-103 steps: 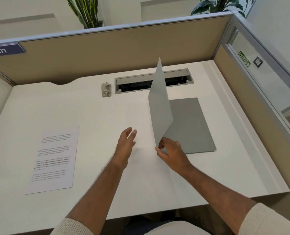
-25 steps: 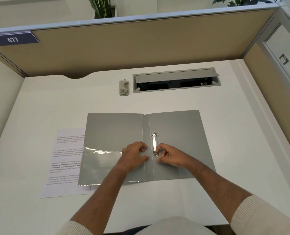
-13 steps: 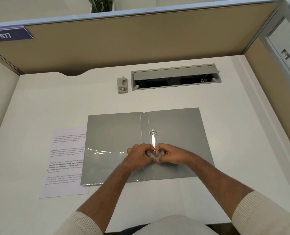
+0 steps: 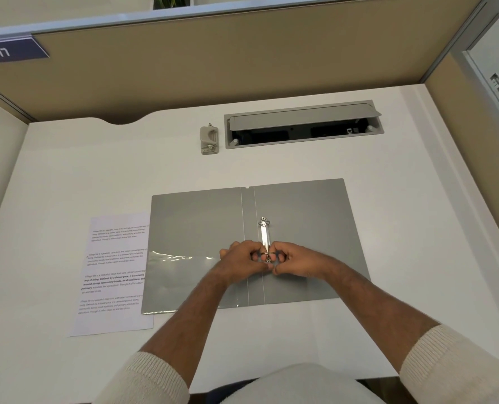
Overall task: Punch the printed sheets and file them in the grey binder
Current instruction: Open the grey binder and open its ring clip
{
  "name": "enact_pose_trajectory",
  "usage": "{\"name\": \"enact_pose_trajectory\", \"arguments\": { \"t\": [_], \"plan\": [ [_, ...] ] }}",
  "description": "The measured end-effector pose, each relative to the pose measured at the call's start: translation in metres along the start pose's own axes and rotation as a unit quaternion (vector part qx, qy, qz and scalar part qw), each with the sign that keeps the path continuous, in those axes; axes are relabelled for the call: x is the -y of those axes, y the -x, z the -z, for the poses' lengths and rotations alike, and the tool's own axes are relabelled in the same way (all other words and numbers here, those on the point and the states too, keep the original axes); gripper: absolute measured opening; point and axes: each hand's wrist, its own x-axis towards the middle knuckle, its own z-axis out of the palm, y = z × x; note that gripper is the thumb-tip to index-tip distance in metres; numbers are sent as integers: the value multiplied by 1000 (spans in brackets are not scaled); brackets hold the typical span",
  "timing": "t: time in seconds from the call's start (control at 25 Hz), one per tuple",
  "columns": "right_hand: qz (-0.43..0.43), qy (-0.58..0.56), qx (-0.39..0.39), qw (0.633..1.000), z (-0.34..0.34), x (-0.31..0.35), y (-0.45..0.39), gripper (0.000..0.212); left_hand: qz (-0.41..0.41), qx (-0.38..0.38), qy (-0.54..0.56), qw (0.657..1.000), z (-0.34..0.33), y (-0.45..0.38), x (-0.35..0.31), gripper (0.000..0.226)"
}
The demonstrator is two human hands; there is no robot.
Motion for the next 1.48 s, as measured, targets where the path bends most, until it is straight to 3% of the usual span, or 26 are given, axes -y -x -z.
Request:
{"name": "enact_pose_trajectory", "arguments": {
  "t": [0.28,0.72,1.12,1.48],
  "plan": [
    [13,-8,9,1000,3,0,4,27,2,13,7,1000,3,-1,-1,42],
    [4,14,-1,1000,2,2,9,24,8,-22,-9,1000,-4,6,-5,22],
    [32,39,-71,996,-19,-1,29,48,-15,-64,69,995,-10,37,7,49],
    [11,129,-172,976,-43,-9,35,61,-34,-229,127,965,26,79,61,31]
  ]
}}
